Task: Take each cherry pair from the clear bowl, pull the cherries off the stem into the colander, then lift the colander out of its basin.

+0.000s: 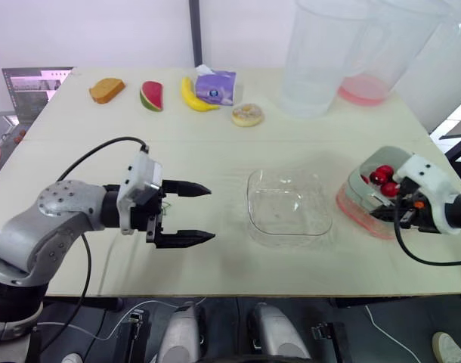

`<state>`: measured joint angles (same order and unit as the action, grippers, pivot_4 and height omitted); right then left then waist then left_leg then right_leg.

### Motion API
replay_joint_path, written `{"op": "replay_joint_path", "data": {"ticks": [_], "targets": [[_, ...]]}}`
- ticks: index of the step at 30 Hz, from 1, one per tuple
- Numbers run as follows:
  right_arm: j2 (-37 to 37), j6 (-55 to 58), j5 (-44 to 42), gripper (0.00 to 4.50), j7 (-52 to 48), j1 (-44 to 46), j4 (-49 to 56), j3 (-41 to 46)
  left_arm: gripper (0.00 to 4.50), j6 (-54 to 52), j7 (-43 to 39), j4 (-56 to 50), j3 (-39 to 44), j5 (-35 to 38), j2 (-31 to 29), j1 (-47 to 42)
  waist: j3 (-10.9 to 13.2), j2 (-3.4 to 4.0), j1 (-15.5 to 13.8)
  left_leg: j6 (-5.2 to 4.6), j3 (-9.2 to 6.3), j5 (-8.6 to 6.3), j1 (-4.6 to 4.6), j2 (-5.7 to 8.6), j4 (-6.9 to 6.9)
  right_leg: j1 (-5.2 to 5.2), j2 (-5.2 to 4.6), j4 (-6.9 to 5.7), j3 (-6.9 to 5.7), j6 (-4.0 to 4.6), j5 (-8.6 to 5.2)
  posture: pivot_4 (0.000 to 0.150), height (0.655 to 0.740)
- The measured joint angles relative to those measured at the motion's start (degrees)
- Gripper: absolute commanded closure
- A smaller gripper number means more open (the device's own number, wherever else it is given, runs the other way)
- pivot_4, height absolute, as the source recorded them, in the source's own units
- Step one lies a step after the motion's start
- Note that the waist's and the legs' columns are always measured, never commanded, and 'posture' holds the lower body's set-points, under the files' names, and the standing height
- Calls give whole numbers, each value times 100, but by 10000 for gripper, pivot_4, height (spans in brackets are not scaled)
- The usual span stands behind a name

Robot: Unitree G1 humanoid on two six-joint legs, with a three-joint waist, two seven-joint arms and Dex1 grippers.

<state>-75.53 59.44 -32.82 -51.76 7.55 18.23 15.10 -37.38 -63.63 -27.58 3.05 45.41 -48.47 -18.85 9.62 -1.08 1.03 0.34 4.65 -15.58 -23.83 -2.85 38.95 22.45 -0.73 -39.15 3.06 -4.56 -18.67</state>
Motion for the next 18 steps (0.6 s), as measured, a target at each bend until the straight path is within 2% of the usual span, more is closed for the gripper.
{"op": "replay_joint_path", "data": {"ticks": [18], "targets": [[-51, 217, 54, 42579, -187, -90, 257, 334, 0, -1, -44, 44, -35, -70, 3, -148, 0, 0, -9, 0, 1, 0, 0, 0, -1, 1, -1, 0, 0, 0, 0, 1500, 7400]]}}
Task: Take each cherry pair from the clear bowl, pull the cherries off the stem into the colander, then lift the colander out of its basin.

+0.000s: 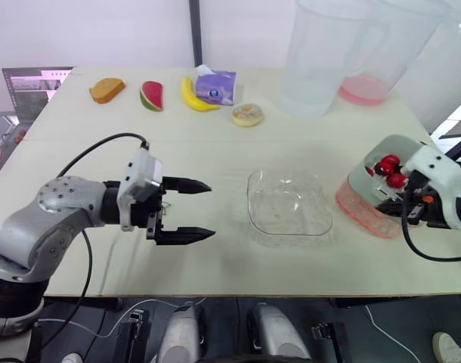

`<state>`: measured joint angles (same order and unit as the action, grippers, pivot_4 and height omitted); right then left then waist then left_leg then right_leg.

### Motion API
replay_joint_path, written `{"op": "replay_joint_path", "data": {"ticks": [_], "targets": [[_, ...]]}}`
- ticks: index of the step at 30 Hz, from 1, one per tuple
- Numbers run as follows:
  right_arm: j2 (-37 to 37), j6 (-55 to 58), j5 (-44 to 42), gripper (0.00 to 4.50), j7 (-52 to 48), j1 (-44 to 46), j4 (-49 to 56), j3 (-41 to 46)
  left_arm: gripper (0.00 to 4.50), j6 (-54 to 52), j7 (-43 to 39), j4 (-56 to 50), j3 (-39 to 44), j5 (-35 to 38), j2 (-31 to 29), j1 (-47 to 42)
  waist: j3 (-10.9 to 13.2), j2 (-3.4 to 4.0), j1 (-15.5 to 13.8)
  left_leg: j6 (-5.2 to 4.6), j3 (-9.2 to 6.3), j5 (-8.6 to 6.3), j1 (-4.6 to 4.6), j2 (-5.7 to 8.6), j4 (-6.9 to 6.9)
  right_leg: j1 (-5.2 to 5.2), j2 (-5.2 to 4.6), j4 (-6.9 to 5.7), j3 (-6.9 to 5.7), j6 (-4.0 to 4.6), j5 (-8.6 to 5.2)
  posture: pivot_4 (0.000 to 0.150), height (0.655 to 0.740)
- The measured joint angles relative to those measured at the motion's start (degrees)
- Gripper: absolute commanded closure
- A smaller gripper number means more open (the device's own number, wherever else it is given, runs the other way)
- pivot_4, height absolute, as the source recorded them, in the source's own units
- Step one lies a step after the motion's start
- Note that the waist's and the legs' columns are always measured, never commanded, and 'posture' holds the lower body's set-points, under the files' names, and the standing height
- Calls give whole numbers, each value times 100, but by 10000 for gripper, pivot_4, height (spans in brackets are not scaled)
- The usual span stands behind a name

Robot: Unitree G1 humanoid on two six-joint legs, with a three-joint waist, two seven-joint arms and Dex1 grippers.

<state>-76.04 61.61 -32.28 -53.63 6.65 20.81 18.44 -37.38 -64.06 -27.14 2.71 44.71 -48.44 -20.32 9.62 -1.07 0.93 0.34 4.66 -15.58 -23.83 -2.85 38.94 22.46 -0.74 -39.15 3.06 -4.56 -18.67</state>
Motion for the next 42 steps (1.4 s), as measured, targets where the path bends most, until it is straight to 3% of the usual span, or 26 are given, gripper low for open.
{"op": "replay_joint_path", "data": {"ticks": [24, 30, 34, 42], "targets": [[18, 56, 52, 42579, 43, 50, -27, 66, 0, -4, 7, 1, -29, -2, 26, 1, 0, 1, -7, 0, 1, 0, -1, 1, 0, 1, -1, 0, 0, 0, 0, 1500, 7400], [32, 174, -55, 42579, 153, 1353, -204, -262, 0, 5, 54, 93, -40, -47, 76, -4, 2, 4, 20, 0, 2, 0, 0, -1, -3, 5, -1, 0, 1, 1, 0, 1500, 7400], [803, 164, 132, 42579, 400, 3066, -608, -1450, 0, 17, 112, 252, -132, -131, 181, -92, 2, 3, 56, 0, 6, 0, 0, -2, -3, 10, 0, 0, 5, 7, 3, 1500, 7400], [2224, -643, 1450, 42579, 323, 4566, -2814, -3595, 0, 18, 186, 360, -190, -177, 268, -244, 2, 5, -20, 0, 14, 1, -76, 2, 13, 86, -3, -17, 5, 5, 5, 1500, 7400]]}}
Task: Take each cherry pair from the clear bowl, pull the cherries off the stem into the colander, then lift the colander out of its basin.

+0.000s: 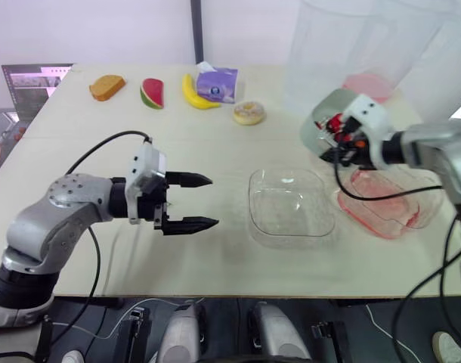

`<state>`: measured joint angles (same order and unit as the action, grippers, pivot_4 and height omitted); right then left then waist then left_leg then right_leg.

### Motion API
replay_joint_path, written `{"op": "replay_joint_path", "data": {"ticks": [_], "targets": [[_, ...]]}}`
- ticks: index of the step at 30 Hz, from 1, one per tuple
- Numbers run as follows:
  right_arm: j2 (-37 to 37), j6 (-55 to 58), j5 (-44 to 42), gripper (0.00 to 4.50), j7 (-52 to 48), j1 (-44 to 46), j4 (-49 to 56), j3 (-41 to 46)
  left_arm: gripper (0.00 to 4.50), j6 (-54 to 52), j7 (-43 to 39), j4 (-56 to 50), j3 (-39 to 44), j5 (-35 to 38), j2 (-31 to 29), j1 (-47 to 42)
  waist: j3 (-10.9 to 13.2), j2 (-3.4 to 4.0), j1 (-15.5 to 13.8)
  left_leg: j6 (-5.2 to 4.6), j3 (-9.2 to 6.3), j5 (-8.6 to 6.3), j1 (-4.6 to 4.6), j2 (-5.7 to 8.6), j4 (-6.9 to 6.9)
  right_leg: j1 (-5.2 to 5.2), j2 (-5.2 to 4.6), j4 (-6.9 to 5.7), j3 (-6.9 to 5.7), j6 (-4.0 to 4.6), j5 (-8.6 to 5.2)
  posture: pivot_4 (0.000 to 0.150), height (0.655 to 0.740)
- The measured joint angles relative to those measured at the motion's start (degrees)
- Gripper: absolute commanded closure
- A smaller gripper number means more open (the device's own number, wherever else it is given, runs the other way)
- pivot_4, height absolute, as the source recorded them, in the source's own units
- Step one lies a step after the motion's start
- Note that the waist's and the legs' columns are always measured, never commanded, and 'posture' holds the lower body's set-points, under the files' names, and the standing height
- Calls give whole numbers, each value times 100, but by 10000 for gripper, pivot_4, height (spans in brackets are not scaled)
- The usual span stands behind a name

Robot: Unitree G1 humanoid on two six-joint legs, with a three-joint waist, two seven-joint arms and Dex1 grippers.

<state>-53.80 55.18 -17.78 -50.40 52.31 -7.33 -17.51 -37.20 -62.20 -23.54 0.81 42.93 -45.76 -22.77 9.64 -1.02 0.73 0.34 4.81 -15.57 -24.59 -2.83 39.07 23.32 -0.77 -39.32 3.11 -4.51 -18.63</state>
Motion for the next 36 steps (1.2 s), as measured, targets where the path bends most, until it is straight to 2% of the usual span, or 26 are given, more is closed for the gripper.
{"op": "replay_joint_path", "data": {"ticks": [7, 13, 15, 16, 22, 29, 34, 36], "targets": [[718, -892, 913, 42579, -301, 341, -1823, -594, 0, -9, 92, -32, 3, 7, 7, 18, 0, 0, 17, 0, 2, 0, 0, -1, 0, 0, 1, -2, -1, 0, 0, 1500, 7400], [1040, -1262, 1289, 42579, -359, 488, -2386, -558, 0, -29, 152, -140, 5, 30, 8, 49, 0, 0, 43, 3, -1, 2, 19, -3, 3, -14, 4, -12, -2, 2, 1, 1500, 7400], [1084, -1315, 1347, 32246, -376, 490, -2452, -495, 0, -69, 165, -140, 6, 31, 7, 52, 0, 0, 43, 3, -1, 2, 19, -3, 3, -15, 4, -12, -2, 2, 1, 1500, 7400], [1127, -1318, 1399, 28828, -385, 488, -2475, -469, 0, -83, 177, -140, 6, 31, 7, 55, 0, 0, 43, 3, 0, 2, 19, -3, 3, -14, 4, -12, -2, 2, 1, 1500, 7400], [1146, -1148, 1429, 377, -487, 489, -2237, -251, 0, -113, 239, -144, 9, 36, 7, 56, 2, 3, 32, 4, 0, 2, 14, -2, -1, -7, 2, -12, -2, 2, 1, 1500, 7400], [288, -102, 1124, 377, -812, 440, -296, 450, 0, -121, 258, -145, 27, 54, 8, 41, 4, 6, 11, 3, -3, 2, 13, -2, -2, -8, -1, -10, -4, 2, 1, 1500, 7400], [-96, 962, 448, 377, -775, -76, 1389, 1509, 0, -122, 400, -113, 135, 28, 8, 30, 4, 6, 21, 3, -6, 2, 14, -2, -4, -12, -3, -10, -5, 2, 1, 1500, 7400], [-111, 1357, 100, 377, -733, -814, 2384, 2343, 0, -157, 549, -134, 260, 61, 28, 48, 0, -1, 0, 3, -17, 1, 12, -4, -10, -18, -1, -4, -12, 3, 0, 1500, 7400]]}}
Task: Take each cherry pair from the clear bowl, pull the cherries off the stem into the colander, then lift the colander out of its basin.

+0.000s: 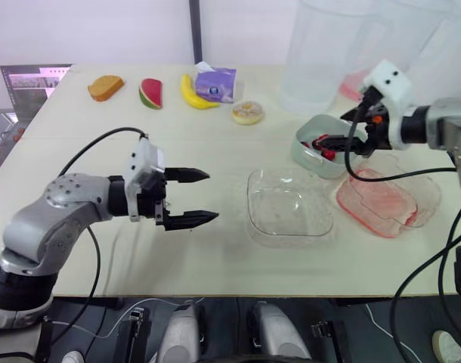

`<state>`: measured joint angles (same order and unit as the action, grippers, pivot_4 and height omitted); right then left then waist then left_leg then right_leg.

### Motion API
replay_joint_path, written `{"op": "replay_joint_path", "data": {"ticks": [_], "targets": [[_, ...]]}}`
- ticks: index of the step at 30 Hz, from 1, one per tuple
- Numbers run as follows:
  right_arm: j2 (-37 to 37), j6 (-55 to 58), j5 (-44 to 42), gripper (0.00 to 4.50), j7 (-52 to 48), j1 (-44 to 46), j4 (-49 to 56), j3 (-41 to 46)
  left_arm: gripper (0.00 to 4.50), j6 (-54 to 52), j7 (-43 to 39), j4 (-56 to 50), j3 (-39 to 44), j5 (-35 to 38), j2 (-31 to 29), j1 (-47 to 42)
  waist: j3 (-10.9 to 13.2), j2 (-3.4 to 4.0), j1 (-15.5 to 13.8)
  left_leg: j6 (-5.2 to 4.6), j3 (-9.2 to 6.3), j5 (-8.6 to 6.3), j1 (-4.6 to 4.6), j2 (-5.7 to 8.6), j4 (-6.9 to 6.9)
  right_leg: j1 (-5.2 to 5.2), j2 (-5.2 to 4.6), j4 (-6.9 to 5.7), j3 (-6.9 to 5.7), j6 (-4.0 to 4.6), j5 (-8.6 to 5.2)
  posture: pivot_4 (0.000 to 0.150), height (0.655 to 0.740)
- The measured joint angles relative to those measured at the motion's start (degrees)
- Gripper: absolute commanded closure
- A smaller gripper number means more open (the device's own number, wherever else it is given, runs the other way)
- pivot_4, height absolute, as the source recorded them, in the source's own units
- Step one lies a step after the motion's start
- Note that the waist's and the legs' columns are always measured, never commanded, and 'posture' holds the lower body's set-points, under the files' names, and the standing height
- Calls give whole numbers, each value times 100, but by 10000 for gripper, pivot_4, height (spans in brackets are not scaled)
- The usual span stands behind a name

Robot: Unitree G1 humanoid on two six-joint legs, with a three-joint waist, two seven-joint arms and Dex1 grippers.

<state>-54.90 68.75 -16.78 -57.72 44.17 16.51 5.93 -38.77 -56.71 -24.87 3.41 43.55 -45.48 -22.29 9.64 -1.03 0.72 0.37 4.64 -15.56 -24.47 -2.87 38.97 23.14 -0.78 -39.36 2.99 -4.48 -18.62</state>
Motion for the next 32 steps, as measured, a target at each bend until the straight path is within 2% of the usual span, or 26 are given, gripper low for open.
{"op": "replay_joint_path", "data": {"ticks": [2, 6, 9, 13, 18, 32], "targets": [[330, 341, -463, 377, 13, -1049, 1194, 1040, 0, -78, 191, 27, 308, 18, -55, 211, -1, -1, -5, 1, -9, 0, -1, 0, -5, -5, 1, 7, -6, 0, -1, 1500, 7400], [1021, 409, -1079, 377, -25, -2699, 2591, 2629, 0, -91, 352, -15, 557, 21, -80, 538, -1, -1, -6, 1, -9, 0, 8, 2, 5, -25, -2, 13, -9, -3, 0, 1500, 7400], [1463, -51, -1496, 377, -325, -4031, 3131, 3640, 0, -32, 386, 30, 771, -27, -120, 784, -1, -2, -8, 0, -14, -1, 40, 4, 5, -60, -2, 18, -14, -3, 0, 1500, 7400], [1716, -887, -1742, 377, -406, -4901, 3223, 4223, 0, 210, 323, 181, 872, -171, -140, 881, -4, -7, 31, 1, -3, -1, 89, 2, -5, -97, 2, 18, -6, -1, -1, 1500, 7400], [2009, -1943, -1650, 377, -272, -5827, 3013, 4321, 0, 344, 184, 461, 980, -295, -185, 1127, -5, -8, 38, 2, 3, -1, 99, 2, -18, -99, 3, 20, 2, 0, -2, 1500, 7400], [1763, -2906, -1826, 377, 195, -6433, 2652, 4106, 0, 430, 72, 467, 977, -458, -305, 1188, -5, -8, 12, 1, 5, -1, 99, 3, -19, -99, -5, 22, 3, 1, -2, 1500, 7400]]}}
